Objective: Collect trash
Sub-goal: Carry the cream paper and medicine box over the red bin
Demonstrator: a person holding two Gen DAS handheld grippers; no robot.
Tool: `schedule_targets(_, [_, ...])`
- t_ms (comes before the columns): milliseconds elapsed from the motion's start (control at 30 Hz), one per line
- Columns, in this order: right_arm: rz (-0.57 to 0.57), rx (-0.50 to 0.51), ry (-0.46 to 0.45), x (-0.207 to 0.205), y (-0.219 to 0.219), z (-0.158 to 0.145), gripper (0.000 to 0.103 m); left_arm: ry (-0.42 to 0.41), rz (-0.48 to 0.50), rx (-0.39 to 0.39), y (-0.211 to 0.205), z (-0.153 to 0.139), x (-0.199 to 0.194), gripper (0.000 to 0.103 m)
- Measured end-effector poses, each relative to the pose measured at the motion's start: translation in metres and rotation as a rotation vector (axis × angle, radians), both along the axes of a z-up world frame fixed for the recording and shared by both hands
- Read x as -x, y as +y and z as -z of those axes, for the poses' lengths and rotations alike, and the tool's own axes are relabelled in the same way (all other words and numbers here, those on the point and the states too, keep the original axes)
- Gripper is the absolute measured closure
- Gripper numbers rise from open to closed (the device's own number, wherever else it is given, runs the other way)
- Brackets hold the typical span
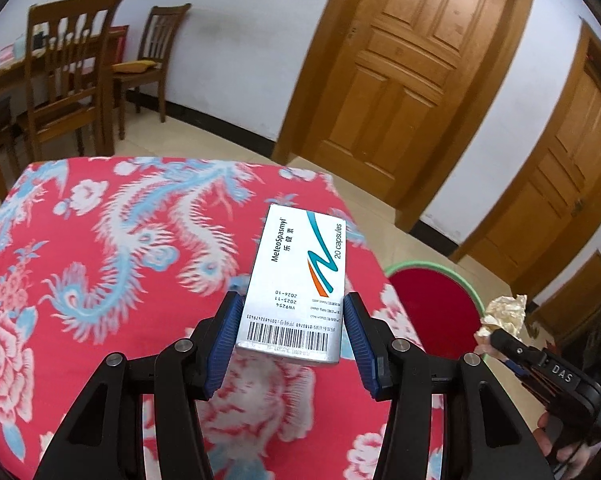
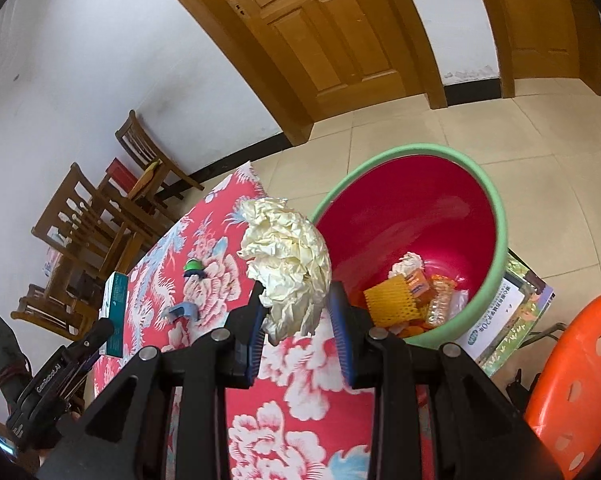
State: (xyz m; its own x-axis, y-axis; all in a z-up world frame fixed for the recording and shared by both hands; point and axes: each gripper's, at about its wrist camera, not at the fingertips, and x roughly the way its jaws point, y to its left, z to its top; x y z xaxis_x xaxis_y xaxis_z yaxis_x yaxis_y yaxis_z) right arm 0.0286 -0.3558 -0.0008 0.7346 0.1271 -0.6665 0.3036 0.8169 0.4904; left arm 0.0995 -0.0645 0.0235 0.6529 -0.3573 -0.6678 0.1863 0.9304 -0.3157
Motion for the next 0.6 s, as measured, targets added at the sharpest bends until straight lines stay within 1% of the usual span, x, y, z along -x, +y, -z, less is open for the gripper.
schedule_targets(233, [0.030,-0.026,0.008,0.008,-0.019,0.010,0.069,0.010,0.063,-0.012,-0.034,0.000,0.004,0.049])
schedule_targets(600, [0.079,-0.062,0.030,0.014,-0.048,0.026,0.069,0.022,0.169,-0.036,-0.087,0.009,0.004,0.049])
